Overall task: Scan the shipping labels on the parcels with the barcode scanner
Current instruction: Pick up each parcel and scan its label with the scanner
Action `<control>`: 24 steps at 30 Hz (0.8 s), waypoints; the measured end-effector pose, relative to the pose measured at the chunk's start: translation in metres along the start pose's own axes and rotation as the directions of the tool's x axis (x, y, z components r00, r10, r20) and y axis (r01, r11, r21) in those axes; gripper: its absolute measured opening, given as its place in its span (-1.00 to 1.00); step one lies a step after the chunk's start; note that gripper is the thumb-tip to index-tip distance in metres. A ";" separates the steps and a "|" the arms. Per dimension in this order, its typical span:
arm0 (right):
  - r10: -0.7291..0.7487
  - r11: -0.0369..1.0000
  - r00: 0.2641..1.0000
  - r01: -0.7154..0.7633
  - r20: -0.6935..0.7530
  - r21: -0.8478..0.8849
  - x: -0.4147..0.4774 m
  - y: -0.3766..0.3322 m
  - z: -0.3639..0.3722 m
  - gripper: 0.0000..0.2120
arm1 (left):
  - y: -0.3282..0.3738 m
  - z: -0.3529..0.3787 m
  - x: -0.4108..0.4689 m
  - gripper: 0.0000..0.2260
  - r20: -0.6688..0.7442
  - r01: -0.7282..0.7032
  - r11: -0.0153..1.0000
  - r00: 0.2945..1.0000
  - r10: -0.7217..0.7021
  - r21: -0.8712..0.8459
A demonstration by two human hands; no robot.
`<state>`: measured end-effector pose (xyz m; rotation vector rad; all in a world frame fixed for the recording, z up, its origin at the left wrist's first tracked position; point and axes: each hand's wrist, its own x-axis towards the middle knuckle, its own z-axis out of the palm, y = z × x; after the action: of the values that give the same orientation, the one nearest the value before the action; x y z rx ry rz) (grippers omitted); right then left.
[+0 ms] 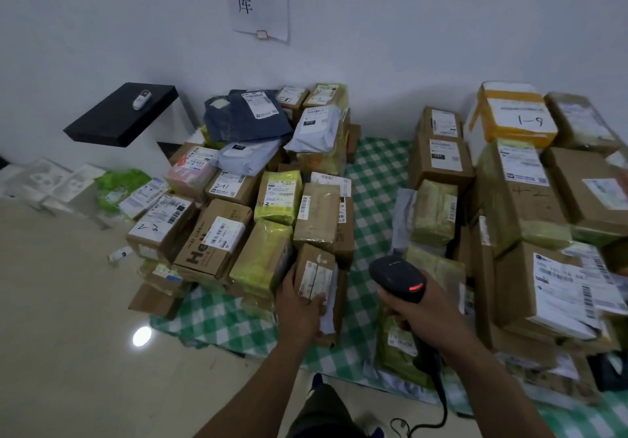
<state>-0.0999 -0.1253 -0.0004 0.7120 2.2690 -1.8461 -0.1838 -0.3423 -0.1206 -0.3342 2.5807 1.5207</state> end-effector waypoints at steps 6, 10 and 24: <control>-0.063 0.998 0.998 0.063 -0.023 -0.010 -0.002 -0.011 -0.003 -0.36 | 0.058 -0.028 -0.029 -0.47 0.112 -0.115 0.984 0.985 0.131 -0.138; -0.173 0.985 0.982 0.171 -0.076 -0.029 -0.009 -0.030 -0.009 -0.39 | 0.097 -0.043 -0.043 -0.47 0.309 -0.140 0.959 0.927 0.214 -0.245; -0.220 0.975 0.971 0.221 -0.089 -0.004 -0.046 -0.044 -0.045 -0.43 | 0.133 -0.059 -0.058 -0.57 0.367 -0.027 0.888 0.905 0.217 -0.460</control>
<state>-0.0704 -0.1014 0.0677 0.5731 2.4903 -1.9523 -0.1611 -0.3239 0.0330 0.1143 1.9475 1.9765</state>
